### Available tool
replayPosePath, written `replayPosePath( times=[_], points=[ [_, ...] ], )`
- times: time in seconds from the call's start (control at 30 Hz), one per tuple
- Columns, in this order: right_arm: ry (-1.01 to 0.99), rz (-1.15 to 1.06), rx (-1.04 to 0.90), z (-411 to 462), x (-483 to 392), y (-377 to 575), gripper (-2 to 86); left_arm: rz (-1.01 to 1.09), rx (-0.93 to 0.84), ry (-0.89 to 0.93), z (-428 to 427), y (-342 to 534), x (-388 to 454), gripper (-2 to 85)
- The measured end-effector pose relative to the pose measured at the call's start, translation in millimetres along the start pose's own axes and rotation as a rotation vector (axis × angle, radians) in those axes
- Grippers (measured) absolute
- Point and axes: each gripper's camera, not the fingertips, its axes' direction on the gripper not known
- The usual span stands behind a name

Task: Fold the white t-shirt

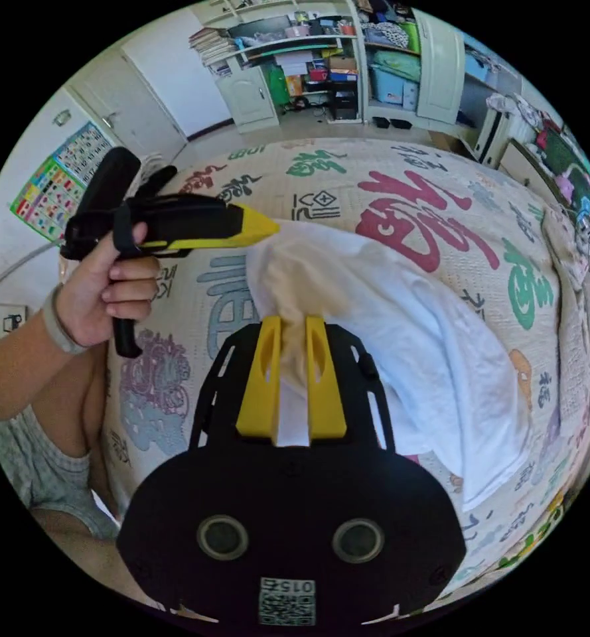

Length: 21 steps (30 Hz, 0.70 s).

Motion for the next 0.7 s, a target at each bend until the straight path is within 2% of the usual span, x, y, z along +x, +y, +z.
replayPosePath(
  times=[0.07, 0.13, 0.2, 0.23, 0.3, 0.43, 0.5, 0.57, 0.6, 0.67, 0.7],
  points=[
    [-0.036, 0.037, 0.064, -20, 6, 22, 1.4, 0.001, 0.03, -0.016, -6, -9, 0, 3.8],
    [-0.281, 0.238, 0.25, -60, 37, 76, 0.1, 0.016, 0.004, -0.083, -8, -20, -1, 7.9],
    [-0.448, 0.433, 0.424, -87, 63, 135, 0.0, 0.033, -0.05, -0.147, -1, -25, -2, 10.1],
    [-0.471, 0.539, 0.499, -99, 73, 176, 0.1, 0.049, -0.094, -0.171, 9, -26, -1, 11.0],
    [-0.422, 0.668, 0.518, -110, 78, 233, 0.2, 0.062, -0.165, -0.132, 30, -24, 0, 11.4],
    [-0.428, 0.869, 0.382, -106, 74, 323, 0.8, 0.076, -0.328, 0.031, 103, -8, 11, 11.7],
    [-0.411, 0.887, 0.36, -112, 72, 344, 1.6, 0.094, -0.35, -0.012, 127, -6, 16, 11.8],
    [-0.336, 0.878, 0.423, -129, 72, 359, 4.9, 0.11, -0.325, -0.032, 139, -11, 20, 11.9],
    [-0.277, 0.885, 0.434, -138, 76, 365, 9.3, 0.11, -0.304, -0.052, 142, -18, 20, 12.1],
    [-0.224, 0.892, 0.392, -145, 89, 370, 12.8, 0.096, -0.246, -0.149, 138, -32, 17, 12.7],
    [-0.227, 0.865, 0.387, -148, 97, 370, 13.9, 0.075, -0.176, -0.269, 128, -43, 13, 13.1]
  ],
)
